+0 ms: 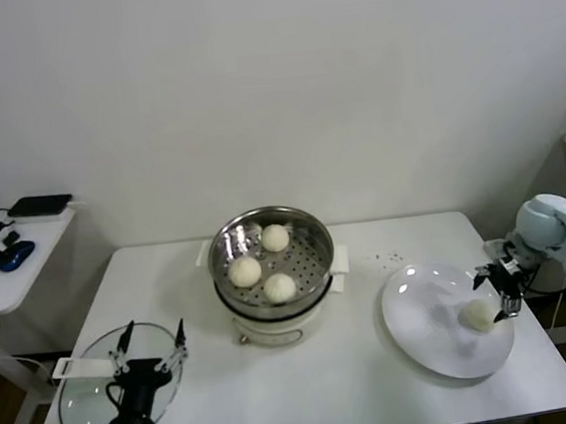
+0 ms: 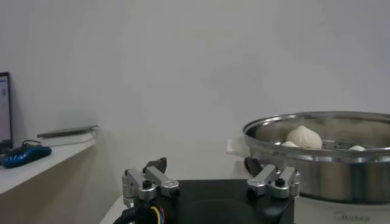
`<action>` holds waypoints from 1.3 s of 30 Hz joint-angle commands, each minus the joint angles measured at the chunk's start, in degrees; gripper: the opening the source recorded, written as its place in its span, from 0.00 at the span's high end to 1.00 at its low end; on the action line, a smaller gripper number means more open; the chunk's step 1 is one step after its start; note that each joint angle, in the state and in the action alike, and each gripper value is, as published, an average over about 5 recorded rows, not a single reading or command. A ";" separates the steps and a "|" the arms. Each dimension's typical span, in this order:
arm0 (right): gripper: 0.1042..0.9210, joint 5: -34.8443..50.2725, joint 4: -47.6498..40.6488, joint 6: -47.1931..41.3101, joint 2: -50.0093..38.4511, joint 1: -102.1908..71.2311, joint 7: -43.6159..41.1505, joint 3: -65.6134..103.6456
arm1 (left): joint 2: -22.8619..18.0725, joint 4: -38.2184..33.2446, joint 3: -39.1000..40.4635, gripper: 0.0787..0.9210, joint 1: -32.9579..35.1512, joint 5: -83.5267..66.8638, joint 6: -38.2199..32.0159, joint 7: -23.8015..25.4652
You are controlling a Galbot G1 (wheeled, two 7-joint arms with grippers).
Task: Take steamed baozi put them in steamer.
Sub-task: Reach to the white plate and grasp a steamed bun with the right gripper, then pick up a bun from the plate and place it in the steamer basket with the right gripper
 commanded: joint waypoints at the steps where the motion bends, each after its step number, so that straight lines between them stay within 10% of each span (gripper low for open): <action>1: 0.12 -1.31 -1.74 0.20 1.61 -2.55 2.13 1.92 | -0.04 0.06 -0.03 0.12 -0.05 0.01 -0.01 0.00; 25: 0.13 -1.71 -1.53 0.16 2.03 -2.96 1.39 1.44 | 0.04 0.36 -0.11 0.12 -0.21 -0.11 0.02 -0.03; 39: 0.39 -1.30 -1.59 0.11 2.01 -2.68 1.00 1.70 | -0.03 0.32 -0.03 0.12 -0.15 -0.01 0.04 -0.04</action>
